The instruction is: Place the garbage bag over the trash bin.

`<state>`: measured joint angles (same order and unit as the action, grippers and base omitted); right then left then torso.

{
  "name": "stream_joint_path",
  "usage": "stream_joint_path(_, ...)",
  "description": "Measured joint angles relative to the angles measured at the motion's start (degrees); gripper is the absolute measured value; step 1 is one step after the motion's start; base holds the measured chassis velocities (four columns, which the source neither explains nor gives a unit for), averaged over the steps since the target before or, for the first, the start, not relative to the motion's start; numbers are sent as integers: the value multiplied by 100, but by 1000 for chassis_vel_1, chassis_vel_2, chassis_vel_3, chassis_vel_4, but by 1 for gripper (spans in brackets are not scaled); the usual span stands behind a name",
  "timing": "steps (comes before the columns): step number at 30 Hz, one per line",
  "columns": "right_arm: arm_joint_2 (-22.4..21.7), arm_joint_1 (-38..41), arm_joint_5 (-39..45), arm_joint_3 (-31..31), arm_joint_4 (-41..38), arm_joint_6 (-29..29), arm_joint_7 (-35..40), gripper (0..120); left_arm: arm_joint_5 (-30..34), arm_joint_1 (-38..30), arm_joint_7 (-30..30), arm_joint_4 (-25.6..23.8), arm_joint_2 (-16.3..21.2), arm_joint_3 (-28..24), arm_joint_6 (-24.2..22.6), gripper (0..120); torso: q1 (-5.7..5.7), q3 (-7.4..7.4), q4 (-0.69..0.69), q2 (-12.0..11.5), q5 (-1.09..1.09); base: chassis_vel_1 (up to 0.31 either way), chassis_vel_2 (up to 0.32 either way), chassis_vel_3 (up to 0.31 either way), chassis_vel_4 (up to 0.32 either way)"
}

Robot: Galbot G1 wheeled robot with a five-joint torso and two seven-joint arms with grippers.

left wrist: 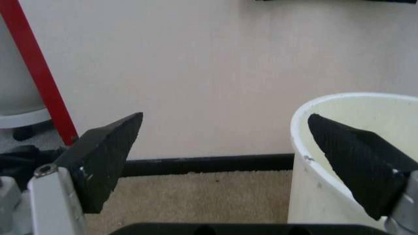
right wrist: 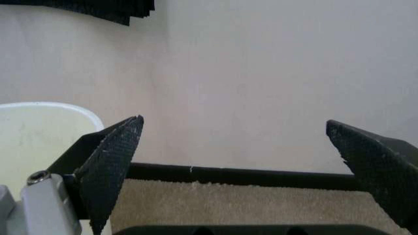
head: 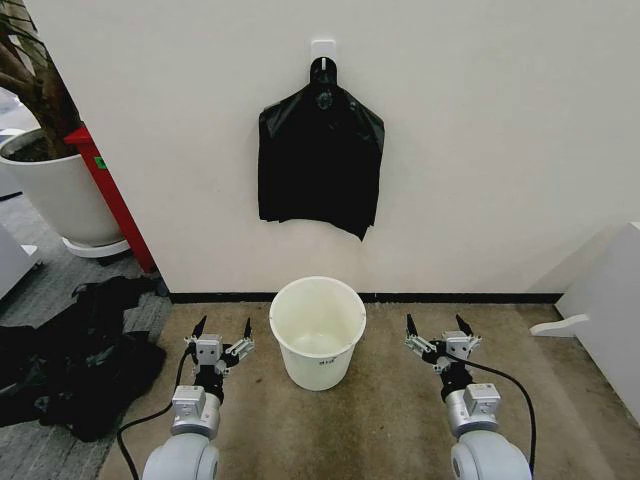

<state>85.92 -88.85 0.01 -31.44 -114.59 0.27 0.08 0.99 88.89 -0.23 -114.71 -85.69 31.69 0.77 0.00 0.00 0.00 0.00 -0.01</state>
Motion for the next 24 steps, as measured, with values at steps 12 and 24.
stream_joint_path(12,-273,-281,69,577,77,1854,791,100,1814,148,-745,-562,587,544,1815,100,0,0,2,0,1,0,0,0,0)
stream_joint_path(24,-1279,147,937,923,-328,1791,1090,100,1425,-247,-695,-1075,858,672,1705,100,0,0,0,0,2,0,0,0,0)
